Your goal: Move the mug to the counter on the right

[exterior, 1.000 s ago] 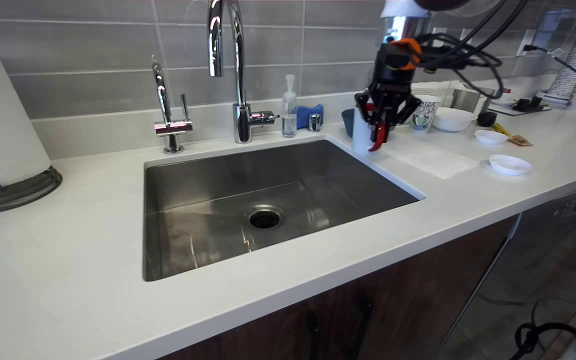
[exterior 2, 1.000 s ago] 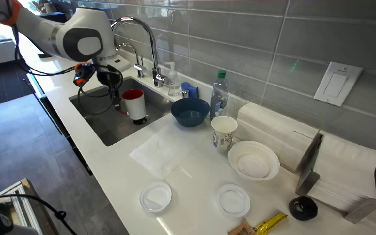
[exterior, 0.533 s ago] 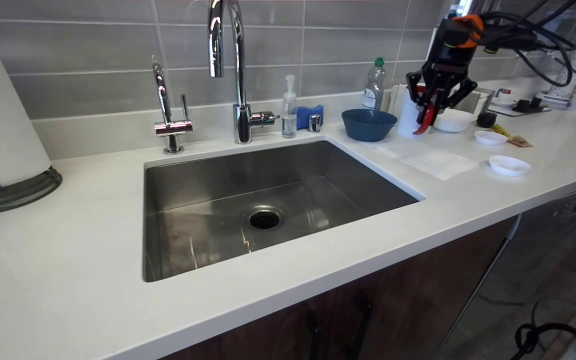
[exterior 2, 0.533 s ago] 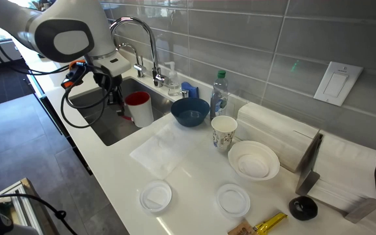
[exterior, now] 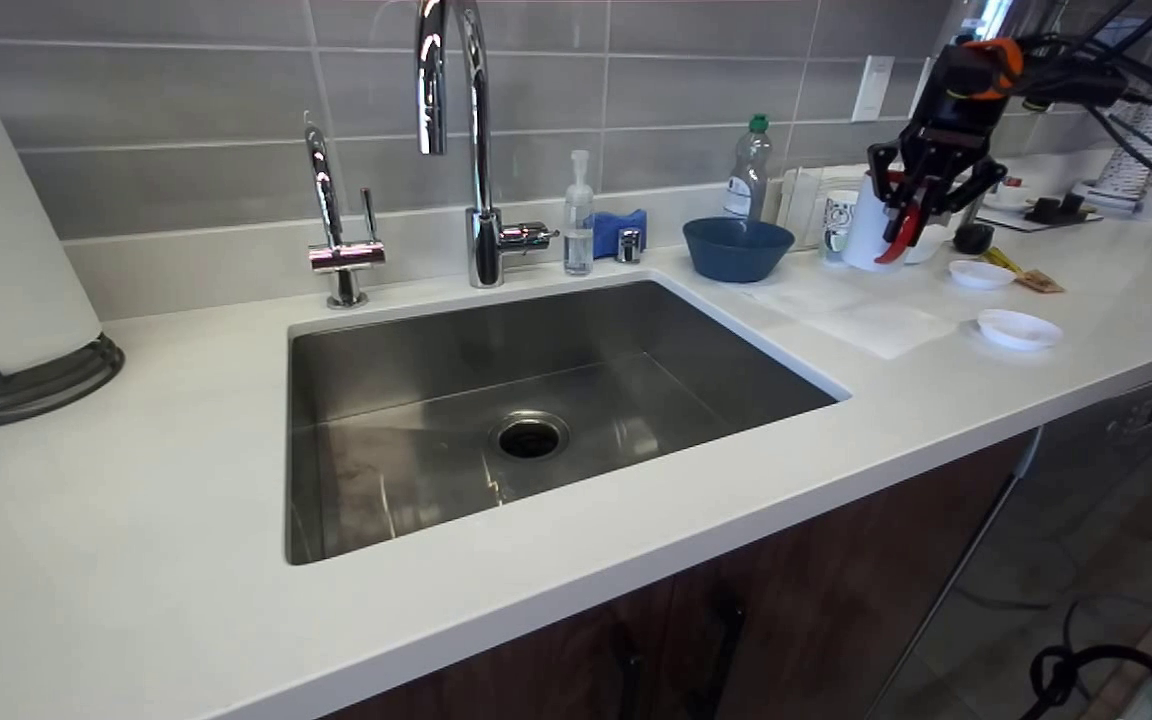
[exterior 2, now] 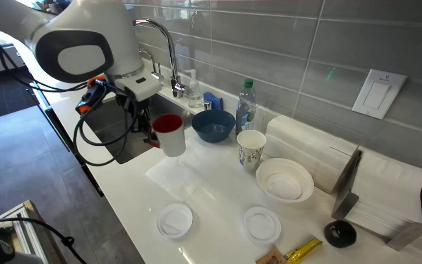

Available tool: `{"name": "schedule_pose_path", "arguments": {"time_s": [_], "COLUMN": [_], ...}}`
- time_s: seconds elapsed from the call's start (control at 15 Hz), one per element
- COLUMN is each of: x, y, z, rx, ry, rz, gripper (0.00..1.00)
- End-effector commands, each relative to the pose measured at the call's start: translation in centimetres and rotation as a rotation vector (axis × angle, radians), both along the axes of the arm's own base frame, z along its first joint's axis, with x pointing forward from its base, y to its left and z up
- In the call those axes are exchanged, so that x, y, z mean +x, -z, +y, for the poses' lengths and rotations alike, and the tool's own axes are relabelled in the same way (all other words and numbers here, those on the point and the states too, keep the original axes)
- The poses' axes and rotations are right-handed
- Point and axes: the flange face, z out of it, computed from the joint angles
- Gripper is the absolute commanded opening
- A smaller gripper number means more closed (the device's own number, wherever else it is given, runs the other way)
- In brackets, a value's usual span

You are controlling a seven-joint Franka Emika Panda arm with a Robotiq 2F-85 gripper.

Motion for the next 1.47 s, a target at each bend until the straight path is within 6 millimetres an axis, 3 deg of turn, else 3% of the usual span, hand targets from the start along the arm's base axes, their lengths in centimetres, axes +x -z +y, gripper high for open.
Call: {"name": "schedule_pose_path", "arguments": {"time_s": [0.0, 0.4, 0.93, 1.33, 1.4], "x": [1.1, 3.6, 8.3, 9.5, 9.6], "y": [0.2, 3.4, 5.4, 6.8, 7.0], "z": [-2.0, -3.1, -1.8, -0.7, -0.7], "rx": [0.023, -0.004, -0.018, -0.01, -0.006], "ry": [-0.011, -0.016, -0.16, -0.241, -0.252], "rz": [-0.034, -0.005, 0.029, 0.042, 0.045], "gripper": [0.05, 0.05, 0.05, 0.05, 0.36]}}
